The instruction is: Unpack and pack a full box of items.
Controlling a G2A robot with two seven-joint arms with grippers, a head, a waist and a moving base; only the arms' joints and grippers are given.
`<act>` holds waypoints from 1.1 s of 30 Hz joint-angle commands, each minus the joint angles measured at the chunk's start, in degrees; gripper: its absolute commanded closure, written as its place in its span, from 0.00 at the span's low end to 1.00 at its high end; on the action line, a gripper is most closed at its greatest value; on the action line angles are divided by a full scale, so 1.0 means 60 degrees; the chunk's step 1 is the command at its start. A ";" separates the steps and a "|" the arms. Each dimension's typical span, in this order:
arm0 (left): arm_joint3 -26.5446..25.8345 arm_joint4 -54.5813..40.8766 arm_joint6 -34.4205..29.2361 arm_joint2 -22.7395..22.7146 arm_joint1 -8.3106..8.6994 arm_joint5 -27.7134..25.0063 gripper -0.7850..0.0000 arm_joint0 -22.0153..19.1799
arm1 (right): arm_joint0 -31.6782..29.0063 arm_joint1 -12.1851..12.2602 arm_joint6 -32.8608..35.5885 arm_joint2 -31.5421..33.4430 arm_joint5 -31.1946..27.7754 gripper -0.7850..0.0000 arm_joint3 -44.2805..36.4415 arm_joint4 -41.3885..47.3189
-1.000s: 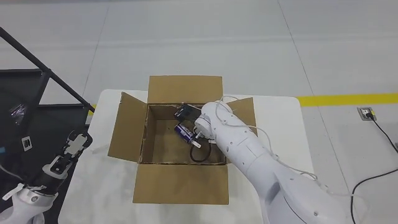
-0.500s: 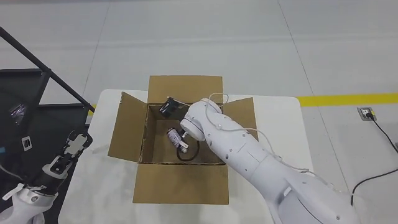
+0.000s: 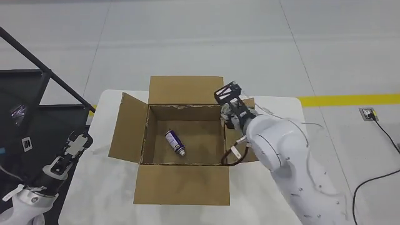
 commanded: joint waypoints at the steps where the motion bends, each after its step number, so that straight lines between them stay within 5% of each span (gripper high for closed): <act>1: 0.0000 0.0000 0.0000 0.0000 0.0000 0.0000 0.00 0.0000 | -0.0954 0.0139 -0.0055 0.1311 -0.0210 1.00 -0.1035 0.0162; 7: 0.0000 0.0000 0.0000 0.0000 0.0000 0.0000 0.00 0.0000 | -0.2163 0.0374 -0.0050 0.3558 -0.0511 1.00 -0.1346 0.0872; 14: 0.0000 0.0000 0.0000 0.0000 0.0000 0.0000 0.00 0.0000 | -0.1316 0.0546 -0.0029 0.4427 -0.1271 1.00 0.1974 0.1831; 33: 0.0000 0.0000 0.0000 0.0000 0.0000 0.0000 0.00 0.0000 | 0.1186 0.0653 0.0121 0.3139 -0.0607 1.00 0.7212 0.0761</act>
